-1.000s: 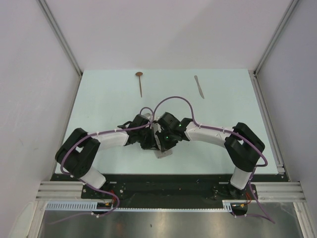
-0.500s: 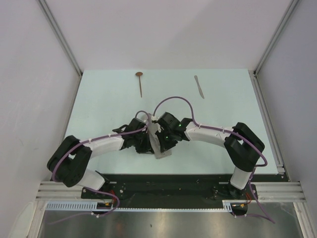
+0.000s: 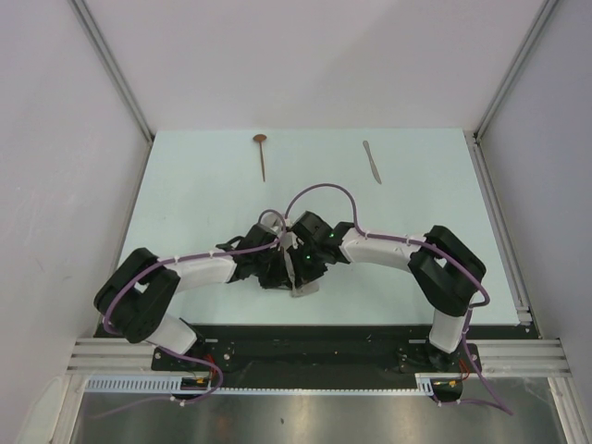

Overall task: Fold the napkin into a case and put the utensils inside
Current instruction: Smooth out the smaller rectangle-folded napkin at the center of the board.

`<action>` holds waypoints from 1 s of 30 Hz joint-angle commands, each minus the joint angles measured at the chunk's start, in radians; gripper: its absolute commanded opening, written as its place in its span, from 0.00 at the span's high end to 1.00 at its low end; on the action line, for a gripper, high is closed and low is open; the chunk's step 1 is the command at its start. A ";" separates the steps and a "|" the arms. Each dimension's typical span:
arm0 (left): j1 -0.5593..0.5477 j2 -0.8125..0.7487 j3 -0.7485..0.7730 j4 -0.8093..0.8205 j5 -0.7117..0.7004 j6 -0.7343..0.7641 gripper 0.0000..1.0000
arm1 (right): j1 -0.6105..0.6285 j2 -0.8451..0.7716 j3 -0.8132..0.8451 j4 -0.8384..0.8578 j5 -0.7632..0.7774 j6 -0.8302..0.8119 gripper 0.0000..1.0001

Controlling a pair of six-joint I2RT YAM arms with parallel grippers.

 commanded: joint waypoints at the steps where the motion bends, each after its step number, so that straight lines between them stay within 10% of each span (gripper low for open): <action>1: -0.017 0.003 -0.021 0.023 0.011 -0.013 1.00 | 0.010 0.014 0.002 0.062 -0.051 0.041 0.86; 16: 0.216 -0.172 0.054 -0.169 0.114 0.120 1.00 | -0.100 -0.002 -0.287 0.467 -0.238 0.142 0.54; 30: 0.278 0.168 0.317 -0.051 0.208 0.025 1.00 | -0.116 -0.002 -0.354 0.545 -0.275 0.167 0.45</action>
